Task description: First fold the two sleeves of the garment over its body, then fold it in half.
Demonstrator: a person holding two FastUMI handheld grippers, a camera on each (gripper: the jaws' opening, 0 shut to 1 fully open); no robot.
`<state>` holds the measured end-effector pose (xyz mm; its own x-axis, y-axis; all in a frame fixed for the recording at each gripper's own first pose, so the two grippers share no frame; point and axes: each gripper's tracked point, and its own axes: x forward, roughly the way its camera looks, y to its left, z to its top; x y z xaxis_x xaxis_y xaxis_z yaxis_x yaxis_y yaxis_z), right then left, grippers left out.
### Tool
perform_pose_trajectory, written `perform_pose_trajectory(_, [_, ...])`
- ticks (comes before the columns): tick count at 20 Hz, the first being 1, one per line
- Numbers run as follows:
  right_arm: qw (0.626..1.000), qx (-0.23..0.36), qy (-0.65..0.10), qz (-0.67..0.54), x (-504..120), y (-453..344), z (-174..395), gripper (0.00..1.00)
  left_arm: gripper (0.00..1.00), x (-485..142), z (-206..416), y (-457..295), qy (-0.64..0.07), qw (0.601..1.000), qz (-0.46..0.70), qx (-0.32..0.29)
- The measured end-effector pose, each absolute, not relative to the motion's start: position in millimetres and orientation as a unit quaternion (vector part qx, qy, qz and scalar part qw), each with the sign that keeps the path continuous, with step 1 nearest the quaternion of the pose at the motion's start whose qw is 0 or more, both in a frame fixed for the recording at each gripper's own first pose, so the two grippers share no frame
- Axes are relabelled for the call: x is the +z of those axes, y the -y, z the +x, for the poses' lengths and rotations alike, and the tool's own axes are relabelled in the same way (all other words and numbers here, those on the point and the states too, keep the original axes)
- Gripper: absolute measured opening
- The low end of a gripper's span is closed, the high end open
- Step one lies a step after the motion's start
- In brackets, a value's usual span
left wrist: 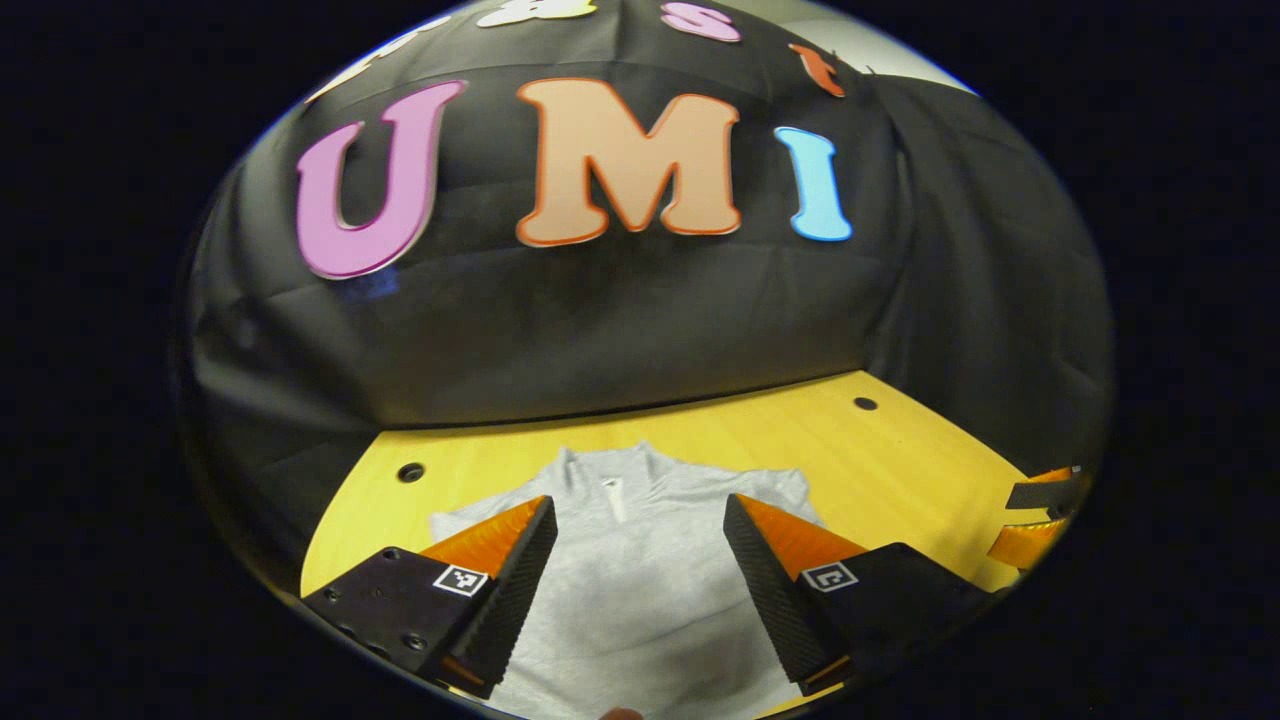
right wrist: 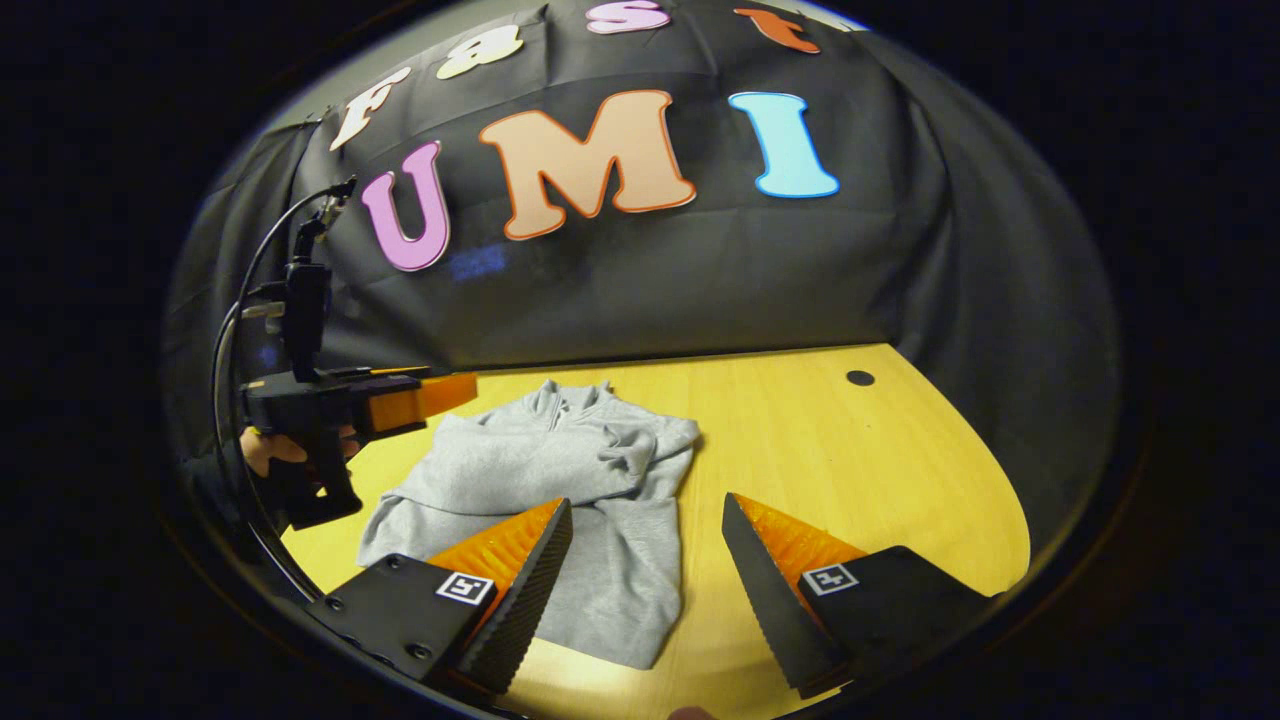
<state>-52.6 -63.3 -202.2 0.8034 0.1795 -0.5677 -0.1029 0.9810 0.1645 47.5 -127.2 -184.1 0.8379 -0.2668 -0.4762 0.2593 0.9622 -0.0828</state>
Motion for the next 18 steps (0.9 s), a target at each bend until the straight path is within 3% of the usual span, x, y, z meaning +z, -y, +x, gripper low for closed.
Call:
perform_pose_trajectory(5, [0.94, 0.093, -0.325, 0.051, -218.4, 39.4, -49.5, 0.96, 0.98, -212.4, -0.8, 30.3, -0.292, 0.954, -0.027, -0.067])
perform_pose_trajectory(9, [0.935, 0.073, -0.346, 0.02, -237.3, 45.2, -57.0, 0.96, 0.98, -230.3, -37.8, -24.1, -0.313, 0.949, -0.033, -0.025])
perform_pose_trajectory(18, [0.903, 0.049, -0.427, -0.009, -300.1, 49.8, -105.2, 0.96, 0.99, -304.1, -117.9, -39.6, -0.407, 0.912, -0.036, -0.034])
